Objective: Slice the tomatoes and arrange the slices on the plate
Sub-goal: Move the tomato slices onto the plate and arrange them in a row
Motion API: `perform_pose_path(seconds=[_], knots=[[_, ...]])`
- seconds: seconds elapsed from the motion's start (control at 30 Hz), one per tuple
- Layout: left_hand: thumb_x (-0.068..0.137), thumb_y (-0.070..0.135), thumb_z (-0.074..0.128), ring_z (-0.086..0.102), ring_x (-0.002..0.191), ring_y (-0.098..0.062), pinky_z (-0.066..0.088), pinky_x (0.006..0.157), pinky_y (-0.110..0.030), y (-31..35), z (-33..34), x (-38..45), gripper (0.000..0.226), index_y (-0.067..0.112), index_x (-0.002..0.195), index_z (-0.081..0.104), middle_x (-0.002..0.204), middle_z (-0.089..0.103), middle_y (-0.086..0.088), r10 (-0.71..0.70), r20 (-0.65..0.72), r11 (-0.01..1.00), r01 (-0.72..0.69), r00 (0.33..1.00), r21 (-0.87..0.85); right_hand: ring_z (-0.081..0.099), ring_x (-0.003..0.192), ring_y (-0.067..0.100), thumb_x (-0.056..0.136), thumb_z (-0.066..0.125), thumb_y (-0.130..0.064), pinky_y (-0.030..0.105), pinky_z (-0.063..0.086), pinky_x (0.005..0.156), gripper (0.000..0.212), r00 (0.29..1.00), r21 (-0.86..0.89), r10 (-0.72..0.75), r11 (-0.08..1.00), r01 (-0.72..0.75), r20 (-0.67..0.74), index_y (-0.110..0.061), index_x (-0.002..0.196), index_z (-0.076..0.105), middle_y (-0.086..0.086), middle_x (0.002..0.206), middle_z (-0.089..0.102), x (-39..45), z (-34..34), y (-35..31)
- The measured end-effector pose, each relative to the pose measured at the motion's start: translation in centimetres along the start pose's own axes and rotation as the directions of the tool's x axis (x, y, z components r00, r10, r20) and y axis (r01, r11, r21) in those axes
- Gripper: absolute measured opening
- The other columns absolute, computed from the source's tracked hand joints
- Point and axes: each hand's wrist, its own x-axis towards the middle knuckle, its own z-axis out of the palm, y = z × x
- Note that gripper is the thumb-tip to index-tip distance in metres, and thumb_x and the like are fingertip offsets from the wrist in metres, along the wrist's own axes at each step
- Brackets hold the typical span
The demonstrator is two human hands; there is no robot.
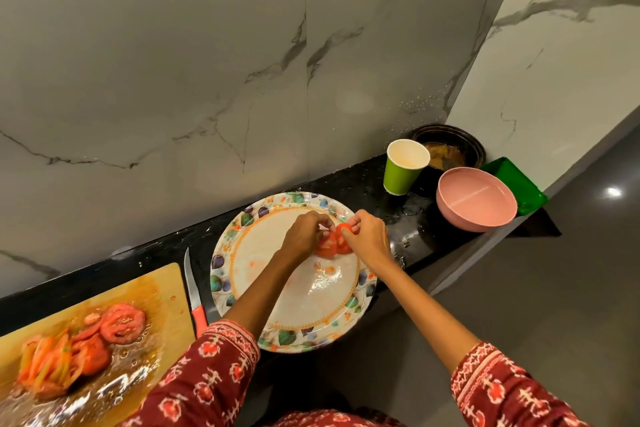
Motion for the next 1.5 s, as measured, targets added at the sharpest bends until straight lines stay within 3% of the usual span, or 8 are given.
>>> perform_pose_path(seconds=[0.17, 0.27, 0.37, 0.43, 0.53, 0.73, 0.97, 1.5], knots=[[0.091, 0.024, 0.056, 0.053, 0.098, -0.011, 0.046, 0.082, -0.021, 0.8, 1.4, 0.7, 0.014, 0.020, 0.104, 0.062, 0.122, 0.057, -0.005, -0.024, -0.095, 1.000, 0.023, 0.995, -0.011, 0.059, 0.084, 0.027, 0.085, 0.064, -0.023, 0.040, 0.050, 0.070, 0.014, 0.999, 0.039, -0.026, 0.999, 0.028, -0.042, -0.010, 0.081, 0.061, 0.007, 0.079, 0.065, 0.8, -0.4, 0.7], [0.090, 0.020, 0.057, 0.050, 0.119, -0.022, 0.047, 0.096, -0.035, 0.9, 1.8, 0.5, 0.036, 0.020, 0.125, 0.050, 0.132, 0.052, -0.007, -0.007, -0.135, 1.000, 0.005, 0.991, -0.016, 0.060, 0.083, 0.030, 0.089, 0.057, -0.018, 0.042, 0.049, 0.071, 0.015, 0.992, 0.064, -0.012, 0.998, 0.020, -0.122, -0.005, 0.084, 0.062, 0.012, 0.081, 0.066, 1.6, -1.5, 1.4], [0.088, 0.023, 0.061, 0.043, 0.125, -0.024, 0.040, 0.102, -0.037, 0.4, 1.8, -0.4, 0.053, 0.020, 0.136, 0.038, 0.139, 0.045, -0.006, -0.061, -0.192, 0.993, 0.039, 0.979, -0.112, 0.060, 0.080, 0.027, 0.092, 0.052, -0.011, 0.032, 0.042, 0.065, 0.015, 0.989, 0.074, 0.009, 0.997, 0.002, -0.149, -0.001, 0.088, 0.063, 0.014, 0.083, 0.066, 2.1, -2.6, 2.5], [0.080, 0.031, 0.071, 0.042, 0.126, -0.024, 0.040, 0.102, -0.037, -0.3, 1.9, -1.0, 0.070, 0.021, 0.138, 0.034, 0.140, 0.043, -0.006, -0.072, -0.140, 0.997, 0.065, 0.987, -0.050, 0.058, 0.079, 0.024, 0.091, 0.050, -0.007, 0.026, 0.035, 0.063, 0.015, 0.989, 0.065, 0.022, 0.998, -0.013, -0.144, 0.001, 0.093, 0.063, 0.015, 0.085, 0.066, 2.1, -3.0, 3.1], [0.066, 0.038, 0.081, 0.042, 0.125, -0.024, 0.042, 0.100, -0.035, -0.9, 2.2, -1.5, 0.090, 0.023, 0.139, 0.031, 0.139, 0.044, -0.006, -0.094, -0.049, 0.993, 0.097, 0.994, 0.065, 0.056, 0.078, 0.023, 0.087, 0.050, -0.002, 0.030, 0.042, 0.069, 0.016, 0.995, 0.087, 0.025, 0.996, -0.017, -0.102, 0.000, 0.098, 0.062, 0.015, 0.086, 0.066, 2.3, -2.7, 3.2], [0.072, 0.041, 0.076, 0.039, 0.123, -0.019, 0.041, 0.099, -0.030, -0.3, 3.7, -2.5, 0.081, 0.020, 0.138, 0.034, 0.137, 0.042, -0.005, -0.034, -0.150, 0.991, 0.053, 0.988, 0.124, 0.049, 0.075, 0.014, 0.076, 0.060, -0.001, 0.029, 0.045, 0.068, 0.027, 0.996, 0.054, -0.062, 0.997, 0.058, 0.066, -0.008, 0.102, 0.063, 0.005, 0.092, 0.062, 2.6, -2.0, 2.9], [0.078, 0.033, 0.072, 0.039, 0.124, -0.020, 0.037, 0.103, -0.030, -0.1, 3.4, -2.2, 0.072, 0.018, 0.138, 0.034, 0.138, 0.042, -0.006, -0.028, -0.137, 0.997, 0.038, 0.990, 0.071, 0.040, 0.109, 0.020, 0.077, 0.065, -0.011, 0.032, 0.042, 0.091, 0.047, 0.950, -0.088, -0.149, 0.980, 0.180, 0.276, -0.016, 0.122, 0.054, 0.006, 0.114, 0.052, 2.1, -2.1, 3.7], [0.078, 0.028, 0.073, 0.041, 0.124, -0.022, 0.038, 0.104, -0.032, -0.3, 3.0, -2.3, 0.071, 0.017, 0.138, 0.036, 0.138, 0.044, -0.008, -0.074, -0.106, 0.994, 0.082, 0.992, 0.066, 0.040, 0.098, 0.013, 0.080, 0.063, -0.004, 0.022, 0.036, 0.078, 0.041, 0.934, -0.082, -0.258, 0.955, 0.286, 0.249, -0.012, 0.118, 0.054, 0.002, 0.108, 0.061, 1.3, -2.2, 3.9]])
